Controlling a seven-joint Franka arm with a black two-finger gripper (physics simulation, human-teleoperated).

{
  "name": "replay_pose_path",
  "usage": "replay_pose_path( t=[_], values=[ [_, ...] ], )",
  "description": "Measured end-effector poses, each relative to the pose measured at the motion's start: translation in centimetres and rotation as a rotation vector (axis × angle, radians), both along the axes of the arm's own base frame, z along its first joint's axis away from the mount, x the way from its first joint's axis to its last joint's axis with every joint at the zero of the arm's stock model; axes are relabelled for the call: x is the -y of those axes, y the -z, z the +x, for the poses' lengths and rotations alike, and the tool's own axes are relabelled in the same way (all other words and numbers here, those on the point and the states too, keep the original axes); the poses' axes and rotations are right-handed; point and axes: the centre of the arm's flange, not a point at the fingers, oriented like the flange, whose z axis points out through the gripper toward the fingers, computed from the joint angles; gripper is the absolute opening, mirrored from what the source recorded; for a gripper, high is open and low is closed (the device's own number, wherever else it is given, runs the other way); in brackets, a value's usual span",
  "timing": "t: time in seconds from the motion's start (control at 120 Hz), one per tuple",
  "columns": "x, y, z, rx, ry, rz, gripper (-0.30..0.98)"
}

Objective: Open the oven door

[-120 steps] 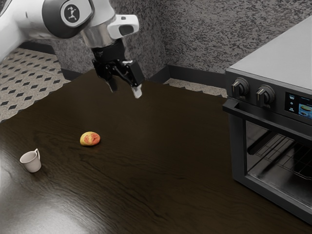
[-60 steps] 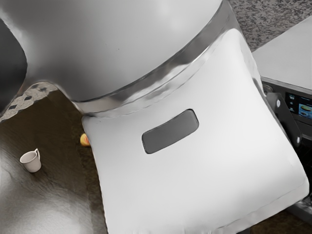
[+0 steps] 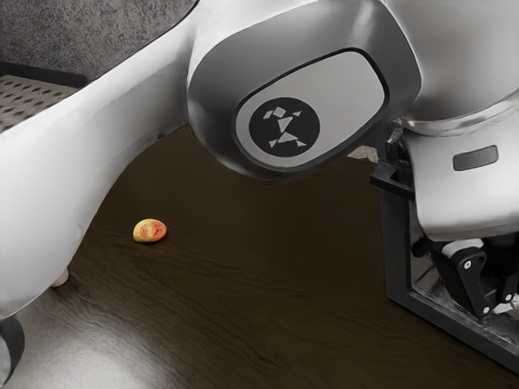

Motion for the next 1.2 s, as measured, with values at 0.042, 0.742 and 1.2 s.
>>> replay_pose_path(
  t=[0.042,0.742,1.2],
  values=[
    [-0.4,0.7,1.1,0.003,0.002,0.01,0.68],
    [-2.2,7.9,8.6,0.003,-0.038,0.118,0.68],
    [-18.7,-16.6,-20.6,0.448,-0.53,0.19,0.67]
  ],
)
